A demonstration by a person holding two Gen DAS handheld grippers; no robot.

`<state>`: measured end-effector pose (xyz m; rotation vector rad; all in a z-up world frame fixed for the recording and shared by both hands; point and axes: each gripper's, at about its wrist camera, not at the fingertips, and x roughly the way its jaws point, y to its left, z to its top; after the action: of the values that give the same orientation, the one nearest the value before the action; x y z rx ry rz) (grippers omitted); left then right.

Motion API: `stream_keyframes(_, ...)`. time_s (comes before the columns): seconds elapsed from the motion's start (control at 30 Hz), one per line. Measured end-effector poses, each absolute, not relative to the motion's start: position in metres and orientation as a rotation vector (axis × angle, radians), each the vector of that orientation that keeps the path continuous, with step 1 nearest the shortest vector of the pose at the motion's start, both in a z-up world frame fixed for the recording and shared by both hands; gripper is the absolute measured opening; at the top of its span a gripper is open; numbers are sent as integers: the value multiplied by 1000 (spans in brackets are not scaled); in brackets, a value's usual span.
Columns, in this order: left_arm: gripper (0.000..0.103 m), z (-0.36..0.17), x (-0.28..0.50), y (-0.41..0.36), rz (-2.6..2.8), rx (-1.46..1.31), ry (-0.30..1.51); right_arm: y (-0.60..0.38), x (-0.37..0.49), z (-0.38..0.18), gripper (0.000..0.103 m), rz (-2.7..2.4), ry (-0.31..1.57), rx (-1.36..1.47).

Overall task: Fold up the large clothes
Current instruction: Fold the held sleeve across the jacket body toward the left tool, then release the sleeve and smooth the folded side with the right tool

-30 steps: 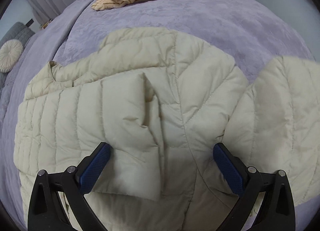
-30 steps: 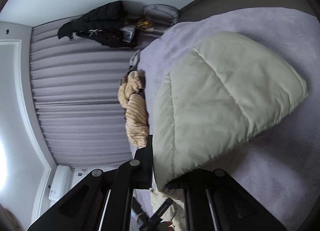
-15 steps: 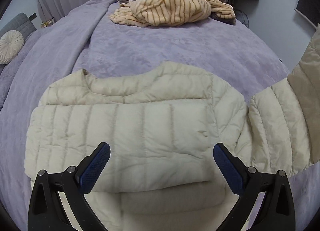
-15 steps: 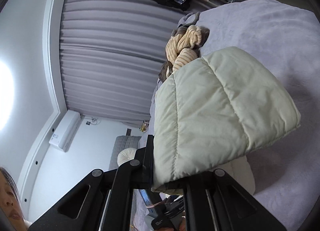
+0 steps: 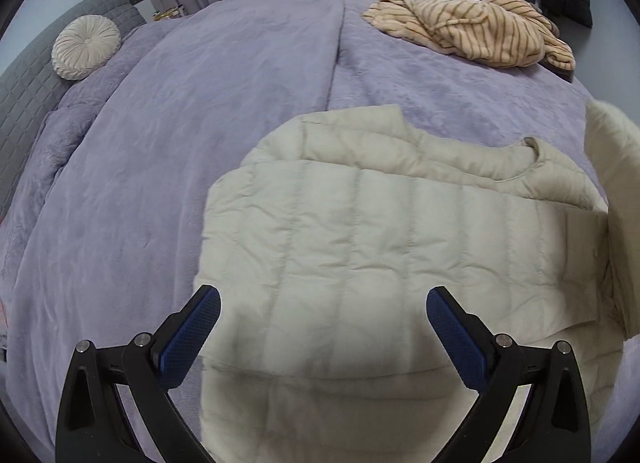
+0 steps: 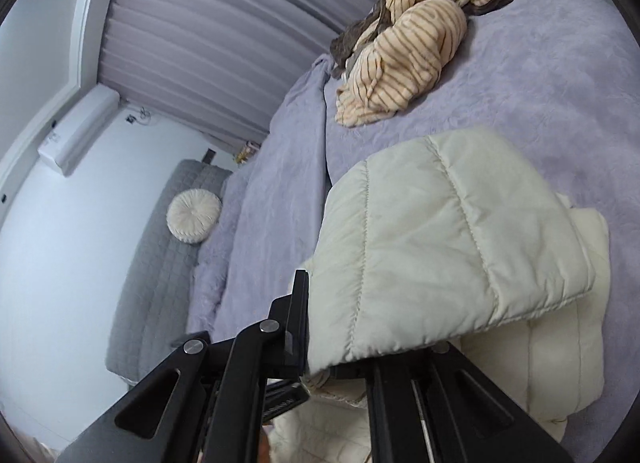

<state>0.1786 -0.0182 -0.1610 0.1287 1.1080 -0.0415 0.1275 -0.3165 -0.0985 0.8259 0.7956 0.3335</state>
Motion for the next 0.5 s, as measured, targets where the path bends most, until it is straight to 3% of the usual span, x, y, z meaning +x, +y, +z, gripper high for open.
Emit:
stream_keyframes(0.13,103,-172,181,8,-19,110,1134,-268,142,-137,8,307,952,670)
stream_keyframes(0.27,103,-183,183,14,-21,82,1157,-255,147,-181,10,253,1083,688)
stream_keyframes(0.3,103,-185,184,14,-29,76,1161,-257,146,-189,21,235,1100,717)
stream_keyframes(0.33,103,-187,184,13,-38,71,1167,-261,145,-196,52,220,1109,747)
stream_keyframes(0.37,103,-190,184,13,-47,65,1174,-265,142,-199,71,210,1109,777)
stream_keyframes(0.4,103,-191,185,12,-54,58,1178,-271,138,-200,83,202,1094,799)
stream_keyframes(0.5,103,-192,186,17,-72,29,1178,-283,126,-191,83,139,1057,803)
